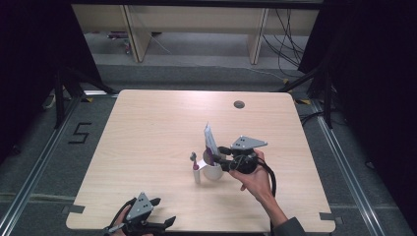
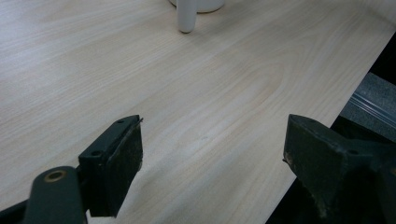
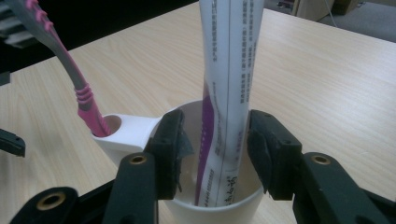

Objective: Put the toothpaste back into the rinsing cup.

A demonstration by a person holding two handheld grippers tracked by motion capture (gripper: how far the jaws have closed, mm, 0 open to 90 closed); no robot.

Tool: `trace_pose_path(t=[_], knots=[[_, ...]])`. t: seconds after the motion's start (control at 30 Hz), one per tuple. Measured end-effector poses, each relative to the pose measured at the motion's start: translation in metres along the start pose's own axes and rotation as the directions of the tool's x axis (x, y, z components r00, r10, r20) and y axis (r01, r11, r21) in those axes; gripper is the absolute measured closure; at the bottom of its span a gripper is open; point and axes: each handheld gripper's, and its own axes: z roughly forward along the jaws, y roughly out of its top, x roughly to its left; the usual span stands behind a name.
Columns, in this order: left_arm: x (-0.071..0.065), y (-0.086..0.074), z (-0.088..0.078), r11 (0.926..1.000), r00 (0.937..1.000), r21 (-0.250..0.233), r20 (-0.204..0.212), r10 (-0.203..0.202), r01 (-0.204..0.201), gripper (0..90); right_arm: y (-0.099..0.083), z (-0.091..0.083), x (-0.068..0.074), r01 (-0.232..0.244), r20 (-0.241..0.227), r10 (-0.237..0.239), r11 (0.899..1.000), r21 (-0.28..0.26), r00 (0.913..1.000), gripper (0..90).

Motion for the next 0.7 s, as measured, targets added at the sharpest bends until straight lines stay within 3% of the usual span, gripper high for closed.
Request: trace_pose_path(t=[0.2,0.27,0.3,0.43,0.6,0.63,0.7], knots=[[0.000,0.000,0.000,1.0000,1.0000,-0.001,-0.006,0.000,0.000,19.3,0.001,-0.013,-0.005,0.020,0.004,-0.020,0.999,-0.027,0.9998,54.4],[0.000,0.000,0.000,1.0000,1.0000,-0.003,-0.007,-0.001,0.001,19.3,0.000,-0.017,-0.006,-0.008,-0.003,0.008,1.000,-0.028,1.0000,54.0],[0.000,0.000,0.000,1.0000,1.0000,-0.003,-0.007,-0.001,0.001,19.3,-0.001,-0.019,-0.006,-0.021,0.016,0.022,0.999,-0.030,0.9996,53.7],[0.000,0.000,0.000,1.0000,1.0000,-0.002,-0.007,-0.001,0.001,19.3,-0.003,-0.025,-0.011,0.001,0.006,-0.001,1.000,-0.030,1.0000,53.0],[0.001,0.000,0.000,0.9999,1.0000,-0.012,-0.003,-0.004,0.004,19.3,-0.006,-0.030,-0.011,-0.049,0.008,0.049,0.999,-0.022,0.9988,51.7],[0.000,0.000,0.000,0.9999,1.0000,-0.014,0.000,-0.008,0.008,19.3,-0.007,-0.030,-0.014,-0.023,0.009,0.024,0.999,-0.030,0.9997,50.6],[0.000,0.000,0.000,0.9999,1.0000,-0.012,-0.002,-0.006,0.006,19.2,-0.009,-0.033,-0.014,-0.034,0.009,0.034,0.999,-0.013,0.9994,48.3]])
